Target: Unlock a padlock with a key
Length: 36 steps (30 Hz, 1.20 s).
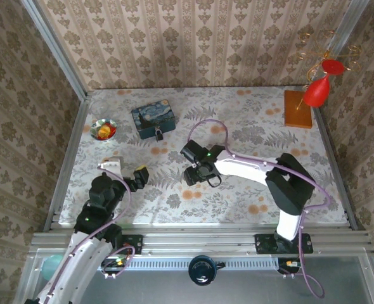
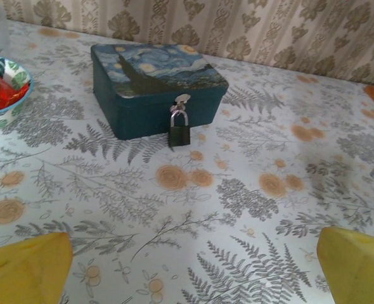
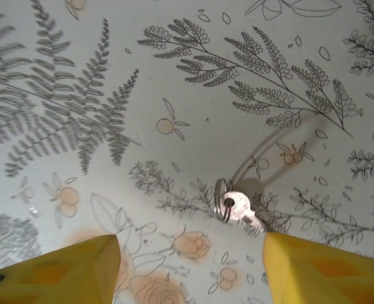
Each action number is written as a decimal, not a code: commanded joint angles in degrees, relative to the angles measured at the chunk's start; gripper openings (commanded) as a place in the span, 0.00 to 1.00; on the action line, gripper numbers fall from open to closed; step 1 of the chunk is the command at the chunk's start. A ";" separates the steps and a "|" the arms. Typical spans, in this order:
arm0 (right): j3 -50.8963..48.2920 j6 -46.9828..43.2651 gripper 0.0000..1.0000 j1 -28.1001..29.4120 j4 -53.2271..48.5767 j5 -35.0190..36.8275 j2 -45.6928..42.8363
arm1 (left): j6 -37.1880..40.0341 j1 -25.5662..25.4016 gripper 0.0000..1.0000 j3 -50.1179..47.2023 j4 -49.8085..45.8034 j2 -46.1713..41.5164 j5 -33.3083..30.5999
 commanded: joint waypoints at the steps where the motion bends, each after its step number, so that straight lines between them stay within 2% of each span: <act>1: 3.53 -0.75 0.59 0.33 -6.26 2.58 2.78 | -0.41 -0.44 1.00 1.33 -1.18 -0.11 -1.90; 7: 9.33 -2.00 0.51 0.41 -11.97 6.57 7.35 | -4.10 -0.44 1.00 -2.46 2.23 0.45 -3.67; 14: 12.35 -2.31 0.41 0.47 -14.00 6.58 10.50 | -3.87 -0.43 1.00 -1.37 0.92 0.39 -4.10; 27: 16.40 -1.22 0.29 1.05 -17.57 9.31 15.42 | -3.75 -0.35 1.00 -1.12 0.76 -0.14 -3.18; 32: 17.90 -1.57 0.19 1.88 -18.38 11.12 17.24 | -3.10 -0.35 1.00 -1.03 0.15 -0.34 -4.31; 36: 17.53 -1.26 0.03 2.79 -18.38 13.48 15.57 | -2.58 -0.35 1.00 -1.20 0.22 -0.16 -5.09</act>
